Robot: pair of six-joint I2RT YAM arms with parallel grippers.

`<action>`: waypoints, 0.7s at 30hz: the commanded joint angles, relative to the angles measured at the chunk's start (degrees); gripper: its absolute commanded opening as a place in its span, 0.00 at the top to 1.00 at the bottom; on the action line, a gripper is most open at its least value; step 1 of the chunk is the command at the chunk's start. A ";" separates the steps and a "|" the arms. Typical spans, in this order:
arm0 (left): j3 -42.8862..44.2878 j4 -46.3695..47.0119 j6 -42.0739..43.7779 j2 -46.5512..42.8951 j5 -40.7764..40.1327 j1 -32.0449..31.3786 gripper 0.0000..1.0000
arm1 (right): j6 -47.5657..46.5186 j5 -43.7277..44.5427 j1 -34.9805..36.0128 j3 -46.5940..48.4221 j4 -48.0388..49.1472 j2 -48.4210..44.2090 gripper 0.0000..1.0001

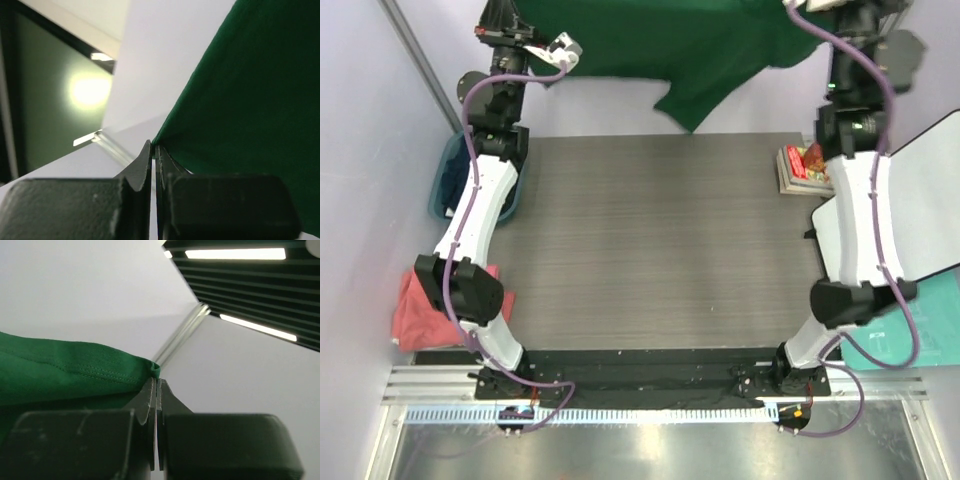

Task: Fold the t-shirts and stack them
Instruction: Flatten out the tshirt

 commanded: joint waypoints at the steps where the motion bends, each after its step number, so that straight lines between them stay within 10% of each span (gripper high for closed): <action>1: -12.22 9.91 -0.72 -6.02 -1.69 -0.57 1.00 | 3.78 -1.28 0.30 -7.20 -0.38 -7.12 0.99; 12: -52.19 -17.63 -7.60 -25.87 8.65 3.81 1.00 | 14.42 -14.38 0.74 -47.10 -29.46 -22.68 0.99; 21: -57.96 -61.33 6.56 -34.08 28.27 7.43 1.00 | -2.94 -25.10 0.74 -46.69 -65.83 -19.18 0.99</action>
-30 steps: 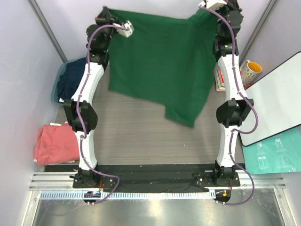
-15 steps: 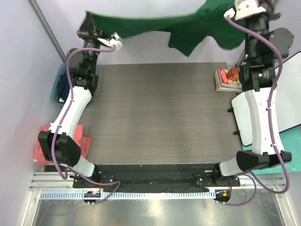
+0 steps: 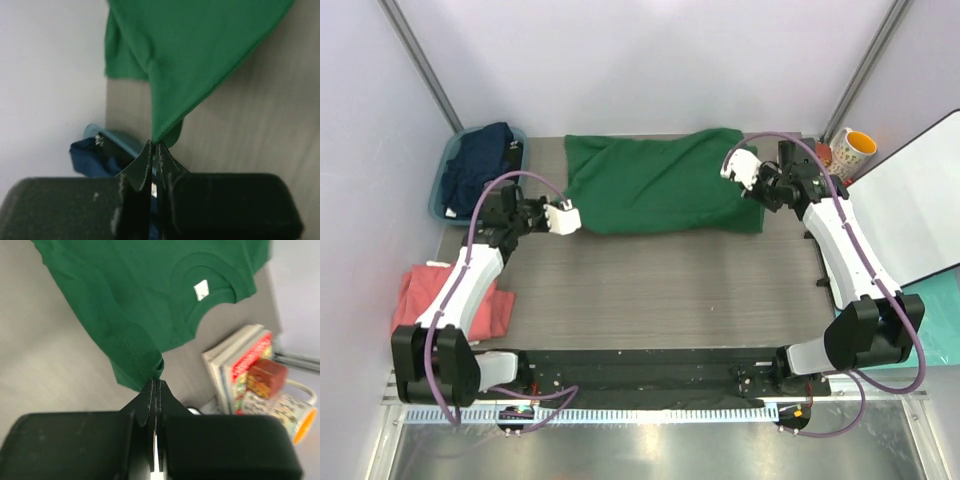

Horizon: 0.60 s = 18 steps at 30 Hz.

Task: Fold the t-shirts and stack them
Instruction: Flatten out the tshirt

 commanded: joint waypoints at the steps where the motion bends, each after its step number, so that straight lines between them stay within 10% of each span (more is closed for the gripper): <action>1: 3.33 -22.58 10.03 -2.21 11.20 0.76 1.00 | -11.28 -6.07 0.26 6.77 -19.96 1.55 0.99; 8: 21.42 -57.73 21.21 11.76 12.09 0.76 1.00 | -20.25 -6.86 0.26 11.27 -39.13 9.11 0.99; 18: 17.40 -67.06 37.27 8.71 9.01 0.76 1.00 | -27.46 -6.86 1.84 8.19 -49.42 8.68 0.99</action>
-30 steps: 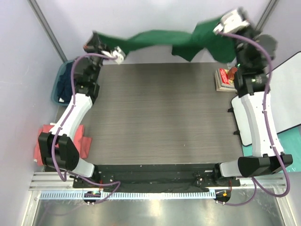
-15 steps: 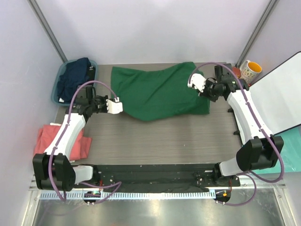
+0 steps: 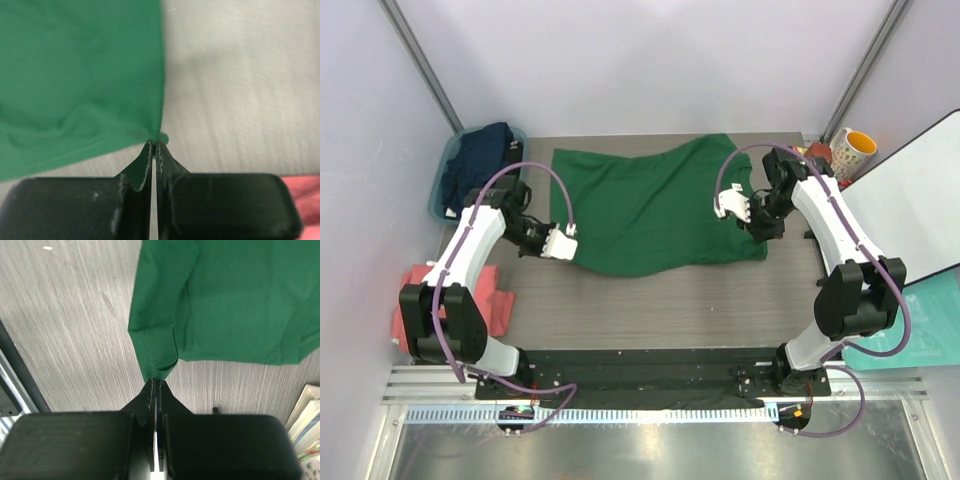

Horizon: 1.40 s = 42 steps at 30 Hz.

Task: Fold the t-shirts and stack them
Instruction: Flatten out the tshirt

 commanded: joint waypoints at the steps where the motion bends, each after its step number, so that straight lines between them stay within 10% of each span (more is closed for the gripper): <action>1: -2.20 -11.21 12.07 -3.78 -0.49 0.28 1.00 | -4.49 -0.42 1.56 -1.66 -11.37 -2.95 0.99; 24: -8.62 -21.78 24.66 -7.65 -11.05 0.10 1.00 | -10.74 3.98 6.83 -16.87 -11.46 -14.20 0.99; 26: -8.10 -20.37 22.46 -7.65 -10.26 0.10 0.74 | -10.03 3.20 7.01 -16.79 -11.37 -14.64 0.81; 27: -7.57 -19.32 19.06 -7.47 -9.73 0.10 0.58 | -8.90 2.93 7.01 -16.44 -11.29 -14.73 0.41; 28: -6.00 -18.09 16.94 -7.21 -9.20 0.10 0.36 | -7.93 2.67 7.01 -15.39 -10.50 -14.64 0.28; 32: 0.24 -14.31 5.59 -6.50 -5.60 0.19 0.17 | -3.19 1.35 6.92 -10.91 -8.13 -13.07 0.18; 37: -0.35 19.38 -23.17 -6.25 -2.95 0.10 0.28 | 15.08 -0.33 3.24 -6.07 13.95 -8.77 0.26; 39: -2.20 39.44 -27.28 -2.57 -10.90 -0.51 0.36 | 19.22 1.60 2.71 -5.72 21.20 -4.38 0.50; 41: 1.03 42.73 -28.26 7.35 -16.29 -0.60 0.64 | 22.48 3.27 2.09 -4.05 29.03 -0.78 0.81; 42: 6.44 41.96 -29.05 11.30 -19.97 -0.60 0.98 | 22.66 3.37 1.65 -3.00 31.49 3.42 0.90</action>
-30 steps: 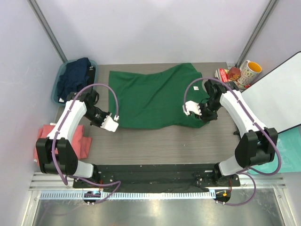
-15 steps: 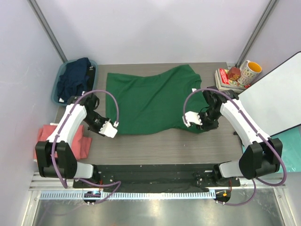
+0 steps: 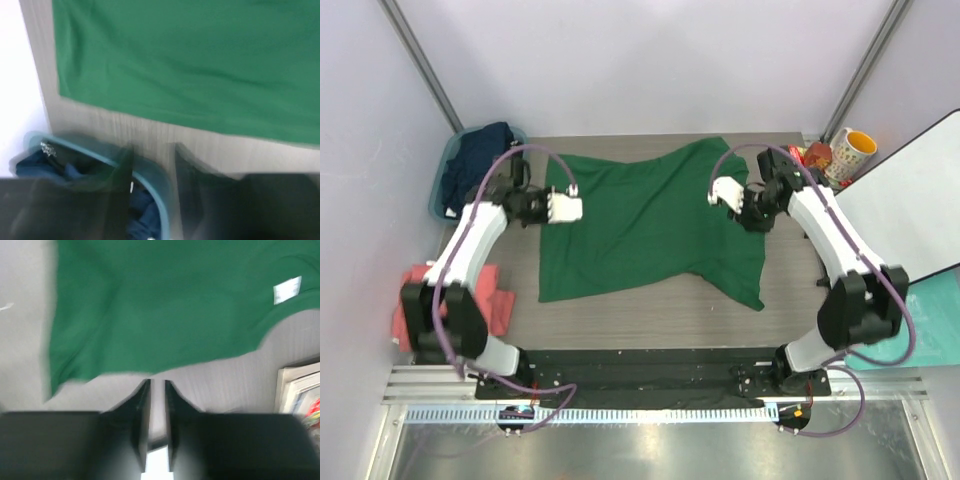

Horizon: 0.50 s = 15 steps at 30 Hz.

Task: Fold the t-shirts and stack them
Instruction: Flatten out the tshirt

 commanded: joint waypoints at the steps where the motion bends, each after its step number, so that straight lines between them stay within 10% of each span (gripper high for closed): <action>1: 9.43 19.77 -12.09 16.15 -13.09 -0.25 1.00 | 11.67 1.40 -1.61 6.15 19.10 10.77 0.97; 15: 28.79 32.07 -17.28 37.72 -20.50 -1.48 1.00 | 19.41 -3.69 -5.57 24.47 20.79 32.77 0.99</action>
